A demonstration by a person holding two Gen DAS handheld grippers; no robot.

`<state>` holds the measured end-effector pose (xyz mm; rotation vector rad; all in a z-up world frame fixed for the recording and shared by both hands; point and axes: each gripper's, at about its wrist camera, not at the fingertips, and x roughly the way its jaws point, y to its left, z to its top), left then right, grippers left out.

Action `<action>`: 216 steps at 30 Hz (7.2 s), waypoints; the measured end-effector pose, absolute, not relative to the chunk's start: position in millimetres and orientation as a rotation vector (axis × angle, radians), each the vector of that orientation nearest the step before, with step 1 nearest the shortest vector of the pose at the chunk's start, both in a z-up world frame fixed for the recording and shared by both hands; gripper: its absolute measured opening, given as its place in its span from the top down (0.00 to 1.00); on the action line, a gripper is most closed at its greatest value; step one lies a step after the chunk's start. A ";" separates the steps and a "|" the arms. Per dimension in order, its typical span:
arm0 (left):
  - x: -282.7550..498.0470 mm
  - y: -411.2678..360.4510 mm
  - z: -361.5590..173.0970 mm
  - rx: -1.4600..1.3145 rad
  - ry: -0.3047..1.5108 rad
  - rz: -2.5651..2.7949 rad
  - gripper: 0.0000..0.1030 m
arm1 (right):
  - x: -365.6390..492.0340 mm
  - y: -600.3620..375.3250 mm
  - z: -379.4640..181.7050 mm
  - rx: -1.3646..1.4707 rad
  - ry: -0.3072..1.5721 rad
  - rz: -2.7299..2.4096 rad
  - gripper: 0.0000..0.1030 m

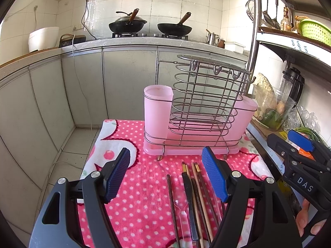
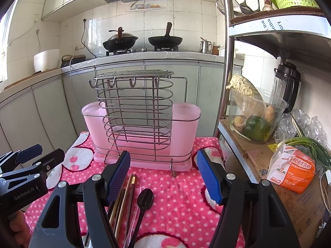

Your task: Organize utensils

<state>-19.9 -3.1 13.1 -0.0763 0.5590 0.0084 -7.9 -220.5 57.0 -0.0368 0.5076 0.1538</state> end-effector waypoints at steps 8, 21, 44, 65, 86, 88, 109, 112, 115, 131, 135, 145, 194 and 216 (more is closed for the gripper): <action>-7.1 7.7 1.6 -0.093 0.622 -0.003 0.30 | 4.0 -225.8 43.7 -0.014 0.582 0.173 0.36; 39.1 43.2 -49.4 -0.227 0.932 -0.111 0.30 | 45.5 -245.7 -10.0 0.117 0.876 0.266 0.56; 118.2 1.7 -127.1 -0.227 1.292 -0.181 0.86 | 91.5 -255.5 -66.0 0.399 1.198 0.457 0.59; 97.5 23.8 -108.4 -0.335 1.177 -0.268 0.94 | 112.5 -212.4 -71.2 0.317 1.287 0.404 0.59; 71.4 45.6 -69.7 -0.348 1.071 -0.302 0.95 | 78.8 -272.8 -32.2 0.370 1.125 0.399 0.98; 68.7 45.6 -62.3 -0.345 1.053 -0.302 0.95 | 74.2 -278.0 -22.1 0.380 1.094 0.413 0.98; 61.9 66.4 108.5 -0.311 0.578 -0.298 0.95 | 64.9 -295.0 171.6 0.346 0.359 0.554 0.99; 75.0 70.9 130.4 -0.307 0.494 -0.271 0.95 | 79.9 -296.9 194.8 0.338 0.271 0.546 0.99; 87.8 75.0 148.6 -0.301 0.417 -0.245 0.95 | 94.8 -298.5 209.8 0.324 0.205 0.529 0.99; 140.2 61.6 104.2 -0.152 0.277 -0.130 0.95 | 173.0 -304.4 150.0 0.290 0.192 0.446 0.99; 141.0 58.7 76.1 -0.160 0.353 -0.162 0.95 | 167.8 -306.8 124.5 0.288 0.286 0.429 0.99; 146.4 62.7 35.0 -0.214 0.512 -0.178 0.95 | 157.7 -313.0 91.1 0.280 0.479 0.360 0.98; 38.2 24.1 -33.2 -0.194 0.905 -0.215 0.63 | 55.1 -276.5 12.4 0.359 0.961 0.414 0.72; 83.5 25.5 -129.6 -0.451 1.289 -0.300 0.64 | 92.9 -261.9 -70.1 0.487 1.247 0.488 0.86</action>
